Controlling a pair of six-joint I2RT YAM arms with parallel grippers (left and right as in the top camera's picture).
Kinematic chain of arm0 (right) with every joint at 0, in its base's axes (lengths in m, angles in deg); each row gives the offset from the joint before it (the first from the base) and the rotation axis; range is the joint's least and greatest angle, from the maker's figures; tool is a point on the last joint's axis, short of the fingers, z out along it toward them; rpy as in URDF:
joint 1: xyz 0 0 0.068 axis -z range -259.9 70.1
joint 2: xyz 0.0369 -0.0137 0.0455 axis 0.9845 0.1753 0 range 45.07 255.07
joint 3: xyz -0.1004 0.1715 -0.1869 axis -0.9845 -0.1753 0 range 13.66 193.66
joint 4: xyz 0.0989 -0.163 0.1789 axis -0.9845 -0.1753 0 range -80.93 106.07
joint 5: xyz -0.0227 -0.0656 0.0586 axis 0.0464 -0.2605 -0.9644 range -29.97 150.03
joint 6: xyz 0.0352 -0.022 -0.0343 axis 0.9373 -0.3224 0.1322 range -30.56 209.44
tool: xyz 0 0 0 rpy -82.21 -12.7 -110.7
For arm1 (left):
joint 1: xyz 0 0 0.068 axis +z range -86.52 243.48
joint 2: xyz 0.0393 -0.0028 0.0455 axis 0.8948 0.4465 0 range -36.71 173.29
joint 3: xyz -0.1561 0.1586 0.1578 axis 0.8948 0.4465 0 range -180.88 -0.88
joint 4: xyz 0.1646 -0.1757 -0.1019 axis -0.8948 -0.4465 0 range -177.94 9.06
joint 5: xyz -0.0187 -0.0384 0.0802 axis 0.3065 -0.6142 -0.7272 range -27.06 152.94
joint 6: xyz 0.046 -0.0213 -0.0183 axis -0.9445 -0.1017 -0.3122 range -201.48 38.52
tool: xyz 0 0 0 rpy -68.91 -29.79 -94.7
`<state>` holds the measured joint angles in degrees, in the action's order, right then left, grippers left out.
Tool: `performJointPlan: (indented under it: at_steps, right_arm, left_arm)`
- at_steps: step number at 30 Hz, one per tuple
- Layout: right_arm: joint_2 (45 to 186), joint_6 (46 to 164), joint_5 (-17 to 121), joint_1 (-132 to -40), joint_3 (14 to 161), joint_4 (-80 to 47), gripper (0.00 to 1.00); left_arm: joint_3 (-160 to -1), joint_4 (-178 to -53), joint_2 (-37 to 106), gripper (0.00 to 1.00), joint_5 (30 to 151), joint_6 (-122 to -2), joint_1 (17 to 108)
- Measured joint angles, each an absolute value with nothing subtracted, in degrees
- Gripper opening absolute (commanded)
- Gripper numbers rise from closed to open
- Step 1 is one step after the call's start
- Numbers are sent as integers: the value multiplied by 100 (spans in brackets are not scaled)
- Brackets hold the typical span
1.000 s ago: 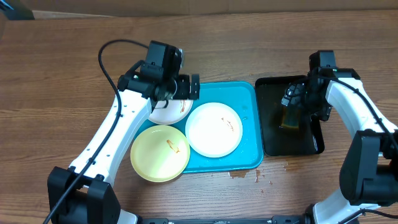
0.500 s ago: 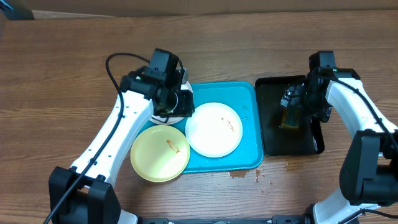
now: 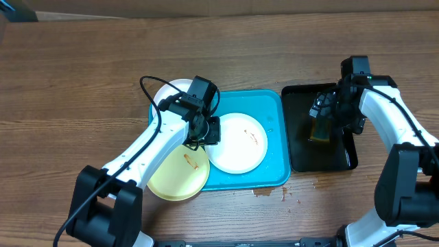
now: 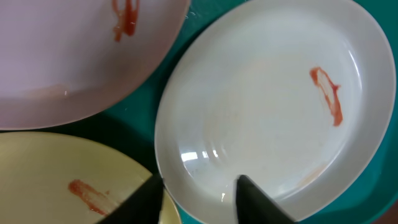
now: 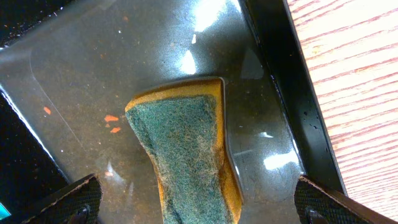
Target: Clean dirty plates on tray and stack at the side
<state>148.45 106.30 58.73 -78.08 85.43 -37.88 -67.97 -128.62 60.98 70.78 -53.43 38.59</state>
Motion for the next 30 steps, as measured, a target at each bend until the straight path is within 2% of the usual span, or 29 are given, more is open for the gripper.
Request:
performJointPlan:
  at_steps: [1, 2, 4, 5, 6, 7, 8, 9, 12, 14, 18, 21, 25, 27, 28, 30]
  right_arm:
    - [14845, 10626, 5871, -7808, 8543, -3786, 100]
    - [14845, 10619, 5873, -7808, 8543, -3788, 100]
    - [14845, 10611, 5873, -7808, 8543, -3790, 100]
    - [14845, 10606, 5873, -7808, 8543, -3788, 100]
    - [14845, 10604, 5875, -7808, 8543, -3788, 100]
    - [14845, 10595, 5873, -7808, 8543, -3788, 100]
    - [14845, 10593, 5873, -7808, 8543, -3788, 100]
    - [14845, 10593, 5873, -7808, 8543, -3788, 100]
    - [14845, 10591, 5873, -7808, 8543, -3790, 100]
    - [14845, 10591, 5873, -7808, 8543, -3793, 100]
    - [14845, 10543, 5864, -7819, 8543, -3795, 100]
    - [14845, 10493, 5851, -7849, 8543, -3786, 100]
    - [14845, 10447, 5851, -7998, 8543, -3723, 99]
    - [14845, 10440, 5862, -8085, 8543, -3725, 97]
    - [14845, 10440, 5884, -8118, 8543, -3725, 97]
    - [14845, 10434, 5930, -8175, 8543, -3721, 96]
  left_arm:
    - [-6797, -12842, 6142, 88, 7051, -5306, 3859]
    - [-6797, -12833, 6177, 85, 7032, -5288, 3859]
    - [-6797, -12827, 6264, 42, 6995, -5253, 3857]
    - [-6797, -12825, 6319, 25, 6990, -5212, 3857]
    - [-6797, -12825, 6362, 17, 6975, -5199, 3857]
    - [-6797, -12825, 6413, 16, 6971, -5194, 3853]
    - [-6797, -12825, 6463, 19, 6968, -5184, 3853]
    - [-6797, -12825, 6513, 29, 6957, -5188, 3844]
    - [-6797, -12825, 6642, 41, 6951, -5164, 3835]
    - [-6797, -12838, 6727, 45, 6951, -5153, 3833]
    - [-6797, -12849, 6907, 47, 6951, -5153, 3833]
    - [-6797, -12836, 6970, 45, 6951, -5153, 3833]
    - [-6797, -12720, 6972, 32, 6951, -5144, 3833]
    - [-6797, -12628, 6972, 30, 6951, -5151, 3833]
    - [-6797, -12586, 6972, 27, 6949, -5155, 3833]
    - [-6797, -12525, 6972, 5, 6949, -5155, 3833]
